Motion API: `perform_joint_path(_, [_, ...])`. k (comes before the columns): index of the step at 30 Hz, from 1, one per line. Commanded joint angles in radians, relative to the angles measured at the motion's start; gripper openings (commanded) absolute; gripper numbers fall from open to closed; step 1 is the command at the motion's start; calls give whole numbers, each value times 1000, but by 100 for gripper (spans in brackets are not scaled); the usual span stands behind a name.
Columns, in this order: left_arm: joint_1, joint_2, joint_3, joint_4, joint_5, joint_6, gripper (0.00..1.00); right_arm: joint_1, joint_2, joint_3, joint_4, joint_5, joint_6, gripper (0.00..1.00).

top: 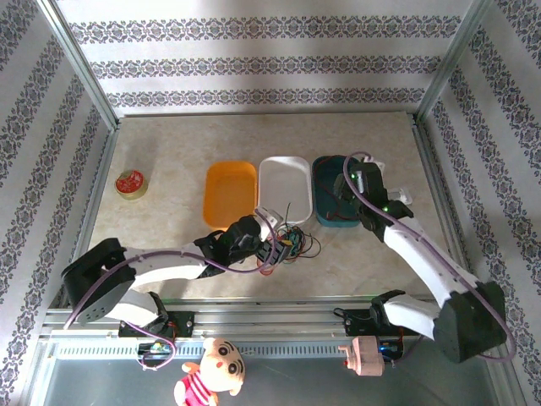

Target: Untangle the cables

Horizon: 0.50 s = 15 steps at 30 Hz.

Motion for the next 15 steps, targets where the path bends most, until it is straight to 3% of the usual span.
perform_joint_path(1, [34, -71, -26, -24, -63, -101, 97, 98, -51, -30, -14, -243, -189, 62])
perform_joint_path(3, [60, -117, -46, -37, -128, -154, 97, 197, -62, -31, -48, -406, -256, 61])
perform_joint_path(6, [97, -193, -68, -114, -299, -268, 97, 337, -25, -25, -94, -517, -278, 61])
perform_joint_path(9, [115, -270, -90, -178, -436, -332, 97, 467, 64, -2, -113, -525, -288, 60])
perform_joint_path(12, [126, -310, -67, -339, -588, -432, 96, 535, 166, 38, -100, -523, -299, 59])
perform_joint_path(15, [157, -333, -62, -448, -623, -499, 96, 551, 265, 93, -100, -527, -334, 58])
